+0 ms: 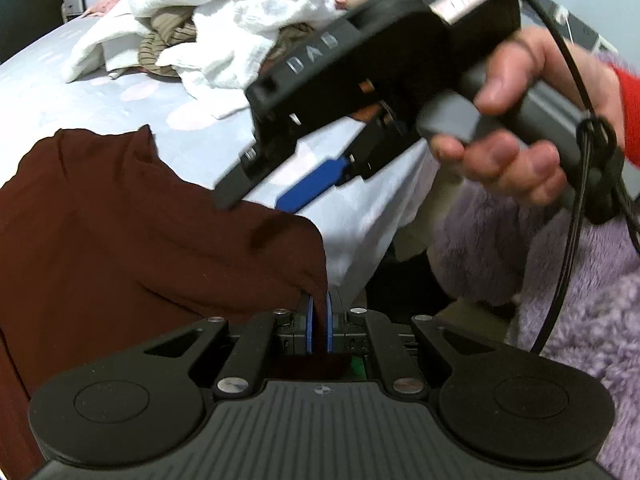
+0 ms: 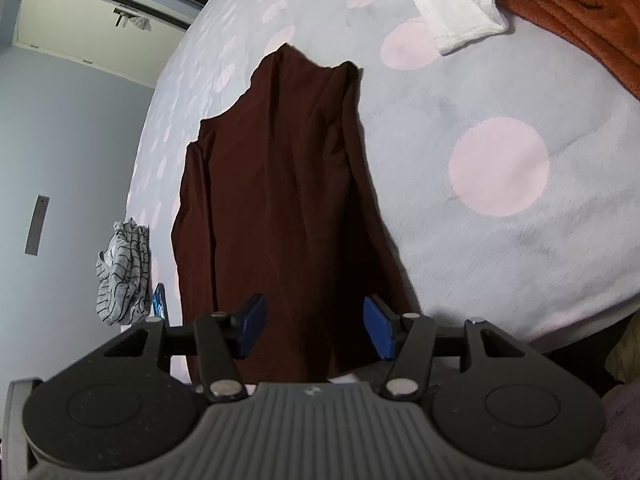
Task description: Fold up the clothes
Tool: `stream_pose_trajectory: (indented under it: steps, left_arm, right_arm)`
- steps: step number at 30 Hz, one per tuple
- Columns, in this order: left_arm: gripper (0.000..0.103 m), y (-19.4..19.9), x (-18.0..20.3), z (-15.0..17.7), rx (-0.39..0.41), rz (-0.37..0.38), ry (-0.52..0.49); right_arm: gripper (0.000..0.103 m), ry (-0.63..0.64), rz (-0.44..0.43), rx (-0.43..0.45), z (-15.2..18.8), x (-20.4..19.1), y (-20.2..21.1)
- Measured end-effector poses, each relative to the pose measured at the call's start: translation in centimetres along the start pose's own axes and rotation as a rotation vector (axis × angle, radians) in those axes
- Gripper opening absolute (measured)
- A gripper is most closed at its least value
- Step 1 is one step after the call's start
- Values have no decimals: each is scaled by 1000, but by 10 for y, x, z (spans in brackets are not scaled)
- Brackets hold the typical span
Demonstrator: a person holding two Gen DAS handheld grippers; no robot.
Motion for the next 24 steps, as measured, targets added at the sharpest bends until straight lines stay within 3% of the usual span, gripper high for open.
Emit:
stream_pose_trajectory:
  steps: [5,8,9,10,14,17,20,24]
  left_arm:
    - [4,-4,-1,3,-11,3,-3]
    - [4,-3,-2,3,-11,4,6]
    - [4,-4,-3,4,-17,2,9]
    - [4,-4,-4,4,-22,-1,13]
    - [4,-6,-6,5,-33,9,18]
    - [4,-14,-6,9,-78,14,13]
    - [6,-21,-8,13,-121,-4,3]
    - [30,-11,-20,14,-104,13,48]
  right_arm:
    - [57,12,48,-7,0,7,-2]
    - [32,1,73,-44,1,15,-14]
    - [13,-4,74,-48,2,17,-15]
    - [8,-5,68,-50,2,18,-15]
    - [7,87,33,-18,4,-2,1]
    - [7,161,124,-35,12,-8,2]
    - [7,129,168,-76,12,8,-13]
    - [7,91,213,-120,10,28,-31]
Point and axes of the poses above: each gripper's, at about its wrist camera, not at the fingertips, and y roughly against the way its jaws point, x to its right, z to its underside, the point moved 6 cm from there along -y, roughly the way its jaws point, and after that the axes turned 9 degrees about -x, right-handed, at the moved point
